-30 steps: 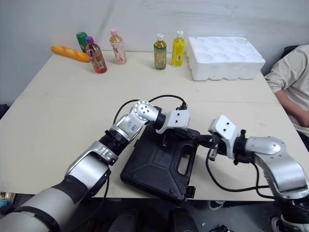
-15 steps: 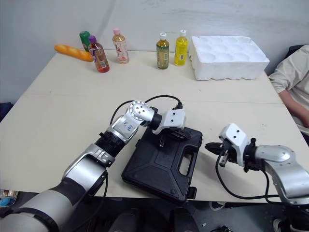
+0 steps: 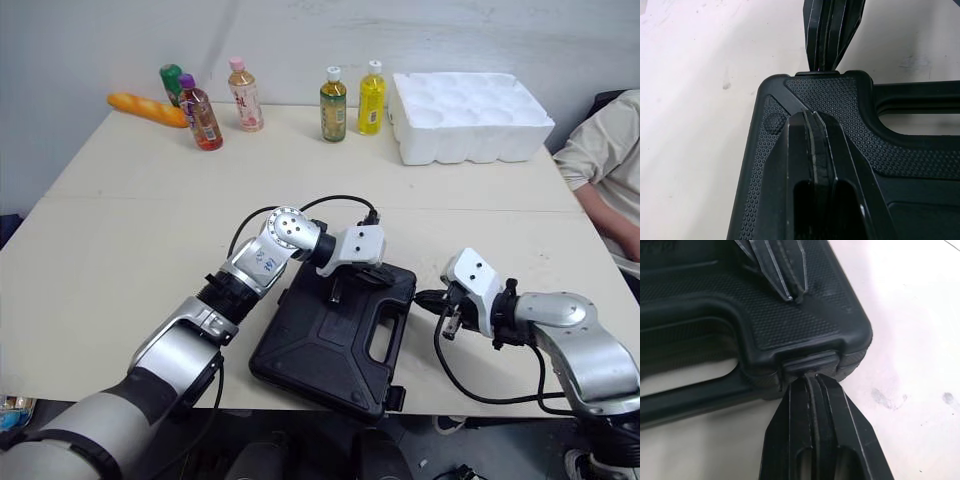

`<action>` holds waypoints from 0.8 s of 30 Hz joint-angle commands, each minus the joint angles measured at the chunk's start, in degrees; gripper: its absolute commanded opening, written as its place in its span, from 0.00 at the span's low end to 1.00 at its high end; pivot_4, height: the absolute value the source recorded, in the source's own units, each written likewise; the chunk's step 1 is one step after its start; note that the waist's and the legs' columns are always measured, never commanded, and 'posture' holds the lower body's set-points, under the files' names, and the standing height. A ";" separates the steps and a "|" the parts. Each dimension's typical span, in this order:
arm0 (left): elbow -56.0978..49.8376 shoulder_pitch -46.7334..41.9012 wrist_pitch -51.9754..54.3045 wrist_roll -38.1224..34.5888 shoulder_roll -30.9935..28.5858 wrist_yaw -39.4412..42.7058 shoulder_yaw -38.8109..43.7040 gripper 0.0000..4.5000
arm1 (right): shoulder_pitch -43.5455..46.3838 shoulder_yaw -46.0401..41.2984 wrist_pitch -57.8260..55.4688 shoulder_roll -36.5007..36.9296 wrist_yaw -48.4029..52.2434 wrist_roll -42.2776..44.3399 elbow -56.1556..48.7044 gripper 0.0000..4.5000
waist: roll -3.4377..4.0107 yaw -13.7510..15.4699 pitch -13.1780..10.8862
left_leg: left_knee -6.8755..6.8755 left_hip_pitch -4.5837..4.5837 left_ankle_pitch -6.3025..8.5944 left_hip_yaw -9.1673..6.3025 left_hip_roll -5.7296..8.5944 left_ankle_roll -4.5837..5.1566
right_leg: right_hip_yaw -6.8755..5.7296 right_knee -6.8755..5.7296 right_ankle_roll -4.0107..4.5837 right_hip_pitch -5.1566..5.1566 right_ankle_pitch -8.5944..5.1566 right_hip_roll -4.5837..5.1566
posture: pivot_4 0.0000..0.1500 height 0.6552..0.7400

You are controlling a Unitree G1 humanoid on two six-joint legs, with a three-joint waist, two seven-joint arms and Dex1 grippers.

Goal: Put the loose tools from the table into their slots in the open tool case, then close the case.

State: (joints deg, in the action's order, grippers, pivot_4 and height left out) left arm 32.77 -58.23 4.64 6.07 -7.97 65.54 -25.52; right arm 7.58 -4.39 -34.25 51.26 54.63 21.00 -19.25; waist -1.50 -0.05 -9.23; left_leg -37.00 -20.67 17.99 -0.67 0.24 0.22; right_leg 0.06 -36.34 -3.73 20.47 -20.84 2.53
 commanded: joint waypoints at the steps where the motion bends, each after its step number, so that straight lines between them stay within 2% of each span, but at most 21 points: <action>1: -6.31 2.77 8.82 -4.30 -3.13 8.36 0.13 0.01 | -2.88 -6.45 -0.88 2.75 1.68 2.77 -4.55 0.00 | 0.16 -0.03 -0.11 | -0.01 -0.08 0.00 -0.01 0.00 0.00 | -0.02 0.02 0.00 0.07 0.00 0.00 | 1.00 1.00; 4: -23.53 5.05 18.66 -15.31 -7.62 18.51 1.64 0.01 | -9.72 -13.49 -3.62 4.41 5.00 8.09 -10.87 0.00 | 0.72 0.16 -0.48 | -0.12 -0.75 -0.11 -0.06 0.02 -0.18 | -0.07 -0.10 -0.01 0.64 0.00 -0.01 | 1.00 1.00; 5: -27.52 5.78 20.92 -17.33 -9.06 20.16 1.59 0.01 | -11.67 -15.10 -4.54 4.77 5.61 9.37 -12.79 0.00 | 0.86 0.28 -0.61 | -0.14 -0.96 -0.37 -0.08 0.02 -0.55 | -0.08 -0.15 0.02 0.83 -0.01 -0.06 | 1.00 1.00; 8: -34.85 8.44 21.46 -18.30 -12.98 22.26 0.13 0.01 | -19.08 -18.60 -6.93 5.74 6.63 11.00 -18.10 0.00 | 1.01 1.03 -0.76 | -0.27 -1.49 -0.44 -0.21 0.02 -0.61 | -0.18 -0.43 0.02 1.22 -0.01 -0.18 | 1.00 1.00; 12: -40.44 11.09 25.12 -19.52 -15.00 21.89 -3.41 0.01 | -29.21 -21.14 -8.04 5.40 8.79 12.39 -23.57 0.00 | 0.96 1.76 -0.81 | -0.44 -1.42 -0.42 -0.25 0.06 -0.48 | -0.17 -0.44 -0.01 1.03 0.00 -0.18 | 1.00 1.00; 19: -42.39 13.88 25.59 -14.83 -13.57 16.27 -12.01 0.01 | -35.33 -19.37 -7.14 4.94 8.14 11.45 -25.00 0.00 | 0.91 1.15 -0.86 | -0.86 -1.40 -0.27 -0.18 0.14 0.14 | 0.07 -0.34 -0.35 0.92 0.21 -0.11 | 1.00 1.00; 24: -40.04 14.17 21.13 -7.72 -13.55 12.16 -17.63 0.01 | -34.20 -17.30 -7.58 4.52 7.40 13.01 -25.50 0.00 | 0.91 1.42 -0.85 | -0.81 -1.40 -0.31 -0.21 0.13 0.08 | 0.04 -0.36 -0.33 0.97 0.19 -0.14 | 1.00 1.00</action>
State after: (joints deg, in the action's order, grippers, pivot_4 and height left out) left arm -8.97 -44.80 26.65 -7.32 -20.47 79.77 -38.85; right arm -27.25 -22.42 -41.74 56.09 62.44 32.46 -42.90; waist -0.60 1.37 -10.09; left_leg -37.82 -22.04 17.68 -0.88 0.37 0.28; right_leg 0.10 -36.69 -4.05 21.39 -20.65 2.39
